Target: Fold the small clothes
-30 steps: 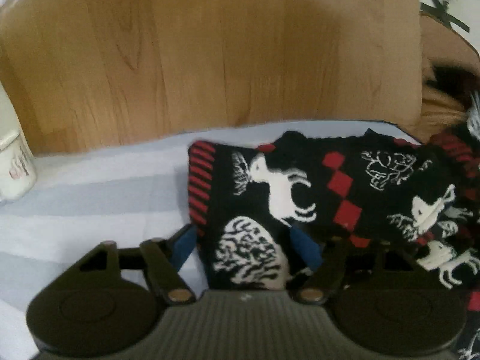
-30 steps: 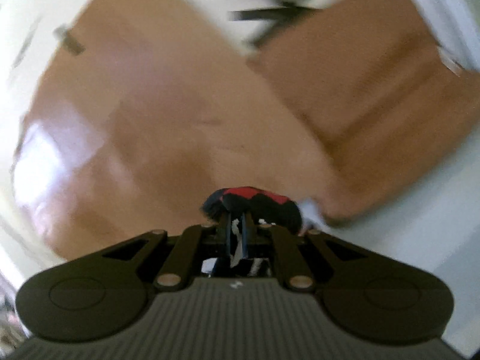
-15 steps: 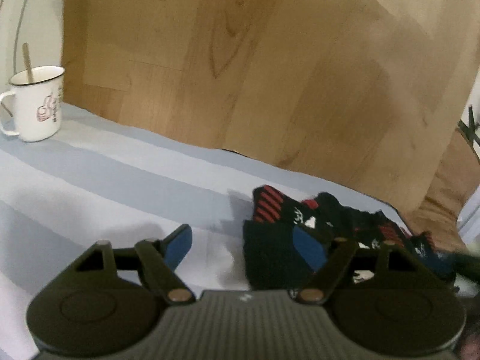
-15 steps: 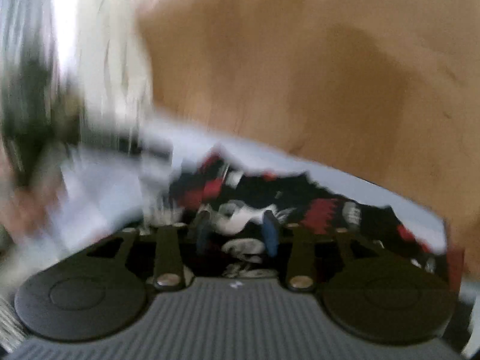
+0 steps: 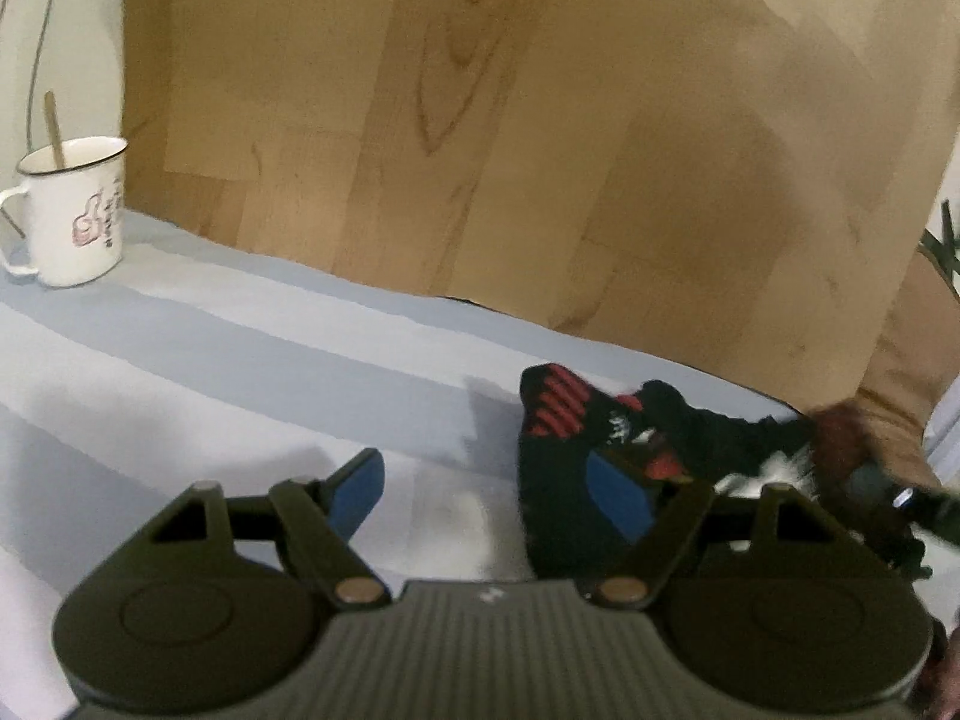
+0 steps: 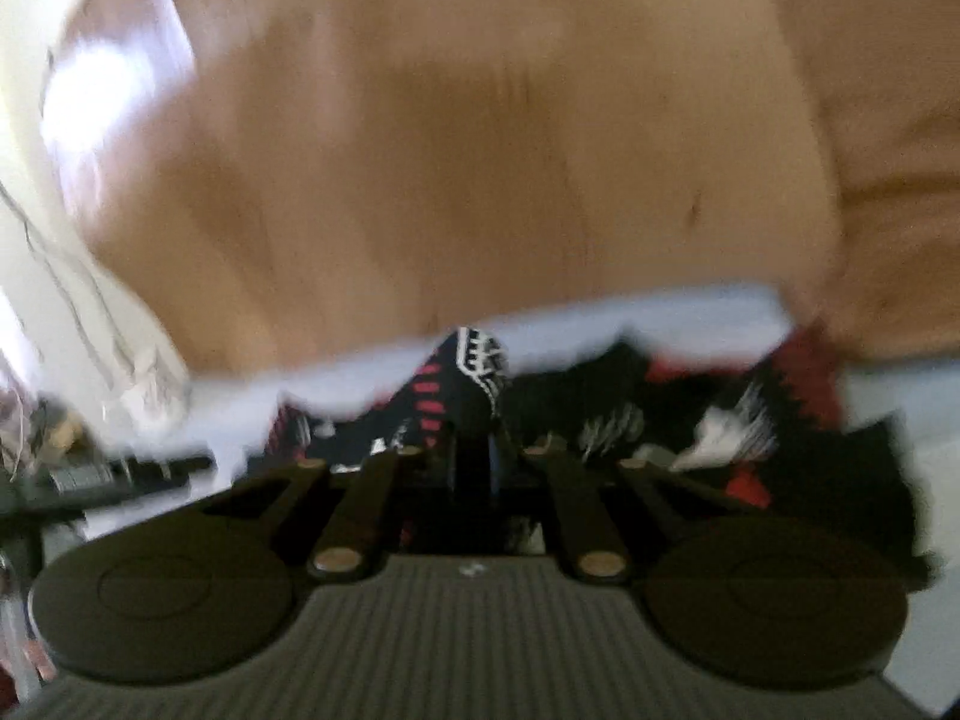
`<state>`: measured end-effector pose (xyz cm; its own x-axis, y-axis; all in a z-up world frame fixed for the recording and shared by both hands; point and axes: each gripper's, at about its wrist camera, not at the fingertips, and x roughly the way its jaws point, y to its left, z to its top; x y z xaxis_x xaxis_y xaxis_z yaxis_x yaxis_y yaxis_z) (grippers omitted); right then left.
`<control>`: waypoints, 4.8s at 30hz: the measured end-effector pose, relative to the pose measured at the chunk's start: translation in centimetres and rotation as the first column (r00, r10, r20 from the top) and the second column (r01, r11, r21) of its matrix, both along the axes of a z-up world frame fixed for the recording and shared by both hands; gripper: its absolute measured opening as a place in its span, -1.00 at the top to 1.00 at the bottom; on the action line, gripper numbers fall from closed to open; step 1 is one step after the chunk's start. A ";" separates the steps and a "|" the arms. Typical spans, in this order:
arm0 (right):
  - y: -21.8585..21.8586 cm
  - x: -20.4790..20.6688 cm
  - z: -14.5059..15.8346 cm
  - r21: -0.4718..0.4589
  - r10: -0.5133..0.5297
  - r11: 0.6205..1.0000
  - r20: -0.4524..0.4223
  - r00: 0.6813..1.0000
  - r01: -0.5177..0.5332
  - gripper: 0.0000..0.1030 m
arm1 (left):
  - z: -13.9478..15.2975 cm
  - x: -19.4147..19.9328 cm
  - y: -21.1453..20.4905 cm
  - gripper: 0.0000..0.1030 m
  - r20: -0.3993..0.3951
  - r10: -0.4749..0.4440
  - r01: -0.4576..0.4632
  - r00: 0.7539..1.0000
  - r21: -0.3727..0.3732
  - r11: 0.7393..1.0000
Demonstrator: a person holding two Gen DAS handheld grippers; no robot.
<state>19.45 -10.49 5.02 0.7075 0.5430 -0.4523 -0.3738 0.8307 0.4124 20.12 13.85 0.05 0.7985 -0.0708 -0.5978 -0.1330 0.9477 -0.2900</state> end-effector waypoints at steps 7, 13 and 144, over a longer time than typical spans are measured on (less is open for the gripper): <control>-1.4 -2.2 -3.4 -0.021 -0.087 0.996 -0.100 0.991 0.086 0.73 | -0.7 0.4 -3.0 -0.49 -0.018 -0.077 0.078 0.997 0.087 0.993; -2.1 -1.7 -3.6 0.028 -0.087 0.995 -0.120 0.989 0.091 0.68 | -2.2 1.0 -6.0 -0.61 -0.059 -0.091 0.103 0.994 0.261 0.960; 1.6 -6.2 -1.6 -0.192 0.225 0.960 0.112 0.968 -0.201 -0.49 | -0.3 1.7 -9.8 0.75 0.016 -0.341 0.325 0.940 0.256 0.910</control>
